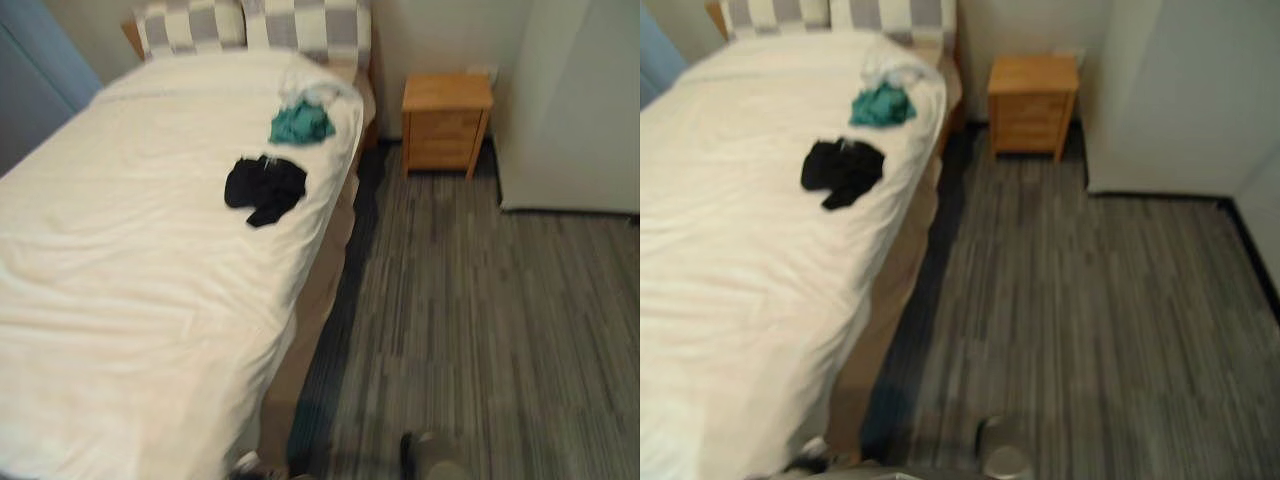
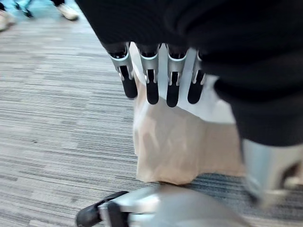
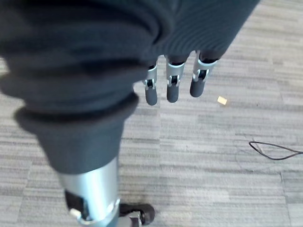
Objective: Tidy up the quilt and then pick up the clothes from the bed and put them into the laundry hamper.
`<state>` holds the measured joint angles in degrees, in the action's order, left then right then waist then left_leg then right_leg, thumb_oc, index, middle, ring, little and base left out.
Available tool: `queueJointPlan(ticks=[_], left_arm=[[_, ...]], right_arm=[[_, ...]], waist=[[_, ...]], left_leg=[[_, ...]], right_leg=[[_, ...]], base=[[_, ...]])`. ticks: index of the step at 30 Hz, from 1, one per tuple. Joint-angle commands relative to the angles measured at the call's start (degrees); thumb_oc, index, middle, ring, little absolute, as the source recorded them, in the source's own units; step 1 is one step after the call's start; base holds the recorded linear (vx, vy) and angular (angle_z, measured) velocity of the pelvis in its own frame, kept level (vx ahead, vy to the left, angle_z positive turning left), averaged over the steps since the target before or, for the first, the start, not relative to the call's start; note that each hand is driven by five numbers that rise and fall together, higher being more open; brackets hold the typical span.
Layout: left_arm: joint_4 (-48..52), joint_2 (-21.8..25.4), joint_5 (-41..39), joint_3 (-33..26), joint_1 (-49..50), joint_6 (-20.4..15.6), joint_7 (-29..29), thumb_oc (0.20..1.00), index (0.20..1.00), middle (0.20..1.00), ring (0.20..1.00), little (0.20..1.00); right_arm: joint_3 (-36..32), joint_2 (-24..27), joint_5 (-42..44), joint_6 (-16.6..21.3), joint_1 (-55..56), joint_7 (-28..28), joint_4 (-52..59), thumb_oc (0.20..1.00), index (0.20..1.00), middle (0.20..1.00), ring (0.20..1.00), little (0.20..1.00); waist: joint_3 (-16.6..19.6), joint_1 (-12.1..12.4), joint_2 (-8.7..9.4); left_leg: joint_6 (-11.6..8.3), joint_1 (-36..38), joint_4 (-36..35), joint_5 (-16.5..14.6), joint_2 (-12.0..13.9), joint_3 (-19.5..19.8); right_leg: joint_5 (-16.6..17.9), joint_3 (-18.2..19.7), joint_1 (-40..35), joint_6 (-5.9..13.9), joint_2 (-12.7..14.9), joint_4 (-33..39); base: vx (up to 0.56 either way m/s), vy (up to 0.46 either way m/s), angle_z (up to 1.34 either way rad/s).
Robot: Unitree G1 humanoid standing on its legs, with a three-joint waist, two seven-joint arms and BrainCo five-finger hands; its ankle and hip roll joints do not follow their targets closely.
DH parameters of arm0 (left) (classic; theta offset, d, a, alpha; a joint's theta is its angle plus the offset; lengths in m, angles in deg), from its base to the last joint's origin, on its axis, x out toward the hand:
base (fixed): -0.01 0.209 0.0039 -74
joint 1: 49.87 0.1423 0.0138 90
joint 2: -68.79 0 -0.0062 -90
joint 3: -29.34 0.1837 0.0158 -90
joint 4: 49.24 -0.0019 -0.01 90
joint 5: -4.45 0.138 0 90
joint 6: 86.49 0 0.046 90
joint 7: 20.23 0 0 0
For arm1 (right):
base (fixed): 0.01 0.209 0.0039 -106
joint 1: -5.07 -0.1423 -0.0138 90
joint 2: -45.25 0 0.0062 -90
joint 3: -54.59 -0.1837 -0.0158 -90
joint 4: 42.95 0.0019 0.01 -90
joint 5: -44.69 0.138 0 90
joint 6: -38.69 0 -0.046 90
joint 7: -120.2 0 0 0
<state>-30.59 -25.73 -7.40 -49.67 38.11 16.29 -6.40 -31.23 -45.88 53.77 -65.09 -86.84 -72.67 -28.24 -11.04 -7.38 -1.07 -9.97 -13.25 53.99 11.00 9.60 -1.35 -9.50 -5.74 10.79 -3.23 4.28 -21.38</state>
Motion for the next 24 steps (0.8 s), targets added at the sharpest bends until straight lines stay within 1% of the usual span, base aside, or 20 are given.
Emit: queueJointPlan(ticks=[1, 2, 3, 4, 5, 6, 7, 8, 9, 10, 12, 13, 14, 16, 17, 18, 20, 21, 23, 24], left_arm=[[-0.8, -2.7, -4.1, 0.9, 0.0, 1.4, 1.0, 1.000, 1.000, 1.000, 1.000, 1.000], [-1.4, -2.3, -5.4, 1.2, 0.4, 1.0, 1.0, 1.000, 1.000, 1.000, 1.000, 1.000], [-1.6, -2.1, -5.5, 1.3, 0.5, 1.0, 0.8, 1.000, 1.000, 1.000, 1.000, 1.000], [-2.2, -1.9, -6.6, 1.6, 0.5, 0.8, 0.9, 1.000, 1.000, 1.000, 1.000, 1.000], [-2.3, -1.8, -6.6, 1.8, 0.5, 0.7, 0.7, 1.000, 1.000, 1.000, 1.000, 1.000], [-2.2, -1.6, -4.7, 1.5, 0.6, 0.8, -0.2, 1.000, 1.000, 1.000, 1.000, 1.000], [-2.2, -1.6, -3.5, 1.5, 0.6, 0.5, -0.5, 1.000, 1.000, 1.000, 1.000, 1.000], [-2.2, -1.5, -3.1, 1.9, 0.6, 0.5, -1.1, 1.000, 1.000, 1.000, 1.000, 1.000], [-2.1, -1.4, -3.1, 2.0, 0.6, 0.6, -1.0, 1.000, 1.000, 1.000, 1.000, 1.000], [-2.4, -1.4, -4.5, 2.7, 0.5, 1.0, 0.1, 1.000, 1.000, 1.000, 1.000, 1.000], [-3.1, -1.1, -6.8, 2.2, 0.2, 1.2, 1.3, 1.000, 1.000, 1.000, 1.000, 1.000], [-4.0, -0.1, -10.8, 1.1, -1.0, 1.3, 1.7, 1.000, 1.000, 1.000, 1.000, 1.000], [-4.0, 0.2, -11.1, 0.8, -1.3, 1.5, 1.3, 1.000, 1.000, 1.000, 1.000, 1.000], [-3.9, 0.7, -9.4, -0.1, -2.1, 1.8, 0.3, 1.000, 1.000, 1.000, 1.000, 1.000], [-4.1, 0.7, -8.9, -0.2, -2.5, 1.8, 0.3, 1.000, 1.000, 1.000, 1.000, 1.000], [-4.7, 0.3, -8.3, -0.4, -3.0, 1.5, 0.4, 1.000, 1.000, 1.000, 1.000, 1.000], [-5.4, -0.7, -8.7, -0.7, -3.6, 0.6, 0.5, 1.000, 1.000, 1.000, 1.000, 1.000], [-5.4, -0.7, -8.7, -0.7, -3.6, 0.6, 0.5, 1.000, 1.000, 1.000, 1.000, 1.000], [-5.0, -1.4, -8.6, -0.4, -3.3, 0.6, 0.4, 1.000, 1.000, 1.000, 1.000, 1.000], [-4.9, -1.6, -7.9, -0.4, -3.1, 0.9, 0.4, 1.000, 1.000, 1.000, 1.000, 1.000]], right_arm=[[4.0, 2.1, 2.7, 2.8, -1.5, -2.1, 1.5, 1.000, 1.000, 1.000, 1.000, 1.000], [5.2, 2.5, 4.5, 3.8, -3.1, -2.2, 2.0, 1.000, 1.000, 1.000, 1.000, 1.000], [5.5, 2.5, 5.3, 4.0, -3.4, -2.6, 2.2, 1.000, 1.000, 1.000, 1.000, 1.000], [6.3, 2.5, 6.0, 4.4, -4.1, -3.0, 2.8, 1.000, 1.000, 1.000, 1.000, 1.000], [6.5, 2.6, 6.6, 4.5, -4.3, -3.3, 3.1, 1.000, 1.000, 1.000, 1.000, 1.000], [6.1, 2.0, 6.1, 3.9, -4.6, -4.1, 3.7, 1.000, 1.000, 1.000, 1.000, 1.000], [6.1, 1.9, 7.0, 3.8, -4.7, -4.7, 3.7, 1.000, 1.000, 1.000, 1.000, 1.000], [5.8, 1.8, 7.0, 3.3, -4.7, -4.9, 3.5, 1.000, 1.000, 1.000, 1.000, 1.000], [5.6, 1.6, 7.7, 2.8, -4.7, -4.9, 3.4, 1.000, 1.000, 1.000, 1.000, 1.000], [5.2, 1.4, 8.4, 1.4, -4.3, -4.9, 3.2, 1.000, 1.000, 1.000, 1.000, 1.000], [4.6, 0.9, 6.7, 0.4, -3.9, -4.5, 3.1, 1.000, 1.000, 1.000, 1.000, 1.000], [4.6, -0.2, 3.0, -1.0, -3.2, -3.1, 1.5, 1.000, 1.000, 1.000, 1.000, 1.000], [4.7, -0.4, 2.2, -1.3, -2.9, -2.6, 0.8, 1.000, 1.000, 1.000, 1.000, 1.000], [5.2, -1.3, 0.9, -2.2, -2.5, -2.0, -1.2, 1.000, 1.000, 1.000, 1.000, 1.000], [5.5, -1.6, 0.9, -3.0, -2.4, -2.3, -1.9, 1.000, 1.000, 1.000, 1.000, 1.000], [6.1, -2.0, 0.4, -4.4, -2.4, -2.7, -2.9, 1.000, 1.000, 1.000, 1.000, 1.000], [6.3, -2.2, -2.1, -5.7, -2.2, -2.2, -3.3, 1.000, 1.000, 1.000, 1.000, 1.000], [6.2, -2.1, -2.1, -5.7, -2.2, -2.2, -3.3, 1.000, 1.000, 1.000, 1.000, 1.000], [5.9, -2.1, -3.0, -6.1, -1.1, -2.6, -2.6, 1.000, 1.000, 1.000, 1.000, 1.000], [5.5, -2.1, -2.4, -5.8, -0.8, -2.9, -2.3, 1.000, 1.000, 1.000, 1.000, 1.000]], waist=[[-5.0, 2.9, 0.86], [-5.2, 4.1, 0.33], [-5.1, 4.3, 0.36], [-5.0, 5.3, 0.26], [-5.1, 5.7, 0.19], [-4.1, 6.3, -0.34], [-3.8, 6.4, -0.43], [-3.1, 6.7, -1.27], [-2.9, 6.8, -1.67], [-2.8, 6.4, -2.78], [-3.0, 6.2, -3.77], [-3.8, 5.6, -4.34], [-4.0, 5.4, -4.43], [-4.3, 5.0, -3.95], [-4.4, 4.7, -3.50], [-4.5, 4.1, -2.15], [-4.8, 2.5, -0.21], [-5.1, 2.4, -0.42], [-5.5, 1.3, 0.34], [-5.4, 1.1, 0.66]], left_leg=[[8.07, -0.4, -24.9, -6.6, -8.2, -0.4], [8.28, 1.0, -42.7, -5.0, -8.2, 2.2], [8.24, 1.2, -44.5, -4.9, -8.3, 2.8], [8.07, 1.3, -48.7, -4.8, -9.6, 5.8], [7.96, 1.1, -48.9, -4.7, -10.1, 7.0], [8.24, 3.2, -51.6, -5.6, -9.9, 7.6], [8.20, 3.5, -51.7, -5.7, -9.9, 7.5], [8.59, 4.9, -52.5, -6.0, -9.6, 6.1], [8.89, 5.8, -52.8, -6.0, -9.5, 5.6], [9.86, 7.5, -52.7, -6.5, -9.3, 4.2], [10.74, 9.1, -52.5, -7.1, -8.8, 2.7], [12.25, 11.3, -52.0, -8.6, -9.2, 1.6], [12.57, 12.0, -52.1, -9.0, -9.3, 1.4], [12.98, 14.3, -52.8, -10.0, -10.1, 0.7], [12.96, 15.4, -53.2, -10.6, -10.5, 0.8], [12.79, 16.8, -53.5, -11.8, -11.6, 1.1], [12.78, 19.8, -54.4, -14.3, -13.7, 3.0], [12.73, 20.3, -54.4, -14.4, -13.5, 3.1], [13.72, 22.3, -53.4, -17.6, -14.6, 3.8], [14.02, 22.5, -52.7, -18.5, -15.0, 3.5]], right_leg=[[13.2, 7.2, -10.4, 6.74, 1.4, 19.7], [12.7, 9.9, -12.0, 7.60, -0.1, 21.1], [12.8, 10.4, -12.1, 7.73, -0.3, 21.3], [12.6, 11.8, -13.0, 8.19, -0.8, 21.6], [12.3, 12.3, -13.3, 8.28, -1.0, 21.4], [9.8, 12.2, -14.3, 8.95, -0.4, 19.1], [9.3, 12.0, -14.4, 9.09, -0.3, 18.6], [6.9, 9.3, -13.7, 9.45, 0.4, 12.7], [6.2, 8.1, -12.6, 9.58, 0.6, 9.5], [6.0, 5.5, -8.5, 9.22, 0.7, -1.6], [7.4, 2.9, -4.0, 9.27, 2.1, -11.9], [10.0, 1.8, 3.7, 9.20, 2.5, -22.8], [10.8, 1.2, 4.9, 9.27, 2.2, -23.7], [13.4, -1.4, 6.2, 9.79, 2.2, -19.0], [14.2, -2.4, 5.7, 10.00, 2.2, -13.9], [14.9, -3.9, 4.3, 10.40, 2.4, -2.2], [18.2, -3.3, 3.2, 11.66, 2.1, 15.3], [18.3, -3.5, 2.5, 11.63, 1.8, 15.9], [20.9, -2.4, 2.8, 12.72, 1.3, 25.5], [21.5, -2.6, 3.2, 12.87, 1.5, 25.9]], base=[[0.52, 0.451, -1.65], [0.32, 0.273, -2.27], [0.33, 0.283, -2.95], [0.18, 0.147, -2.08], [0.27, 0.280, -1.51], [0.21, 0.250, -0.84], [0.27, 0.344, -1.01], [0.20, 0.256, -0.77], [0.30, 0.374, -0.81], [0.23, 0.300, -0.55], [0.20, 0.312, -0.53], [0.20, 0.289, -0.42], [0.24, 0.245, -0.29], [0.23, 0.056, -0.17], [0.37, -0.055, -0.07], [0.48, -0.104, 0.02], [0.46, -0.094, 0.25], [0.38, -0.049, -0.04], [0.56, -0.065, -0.03], [0.87, -0.164, 0.55]])
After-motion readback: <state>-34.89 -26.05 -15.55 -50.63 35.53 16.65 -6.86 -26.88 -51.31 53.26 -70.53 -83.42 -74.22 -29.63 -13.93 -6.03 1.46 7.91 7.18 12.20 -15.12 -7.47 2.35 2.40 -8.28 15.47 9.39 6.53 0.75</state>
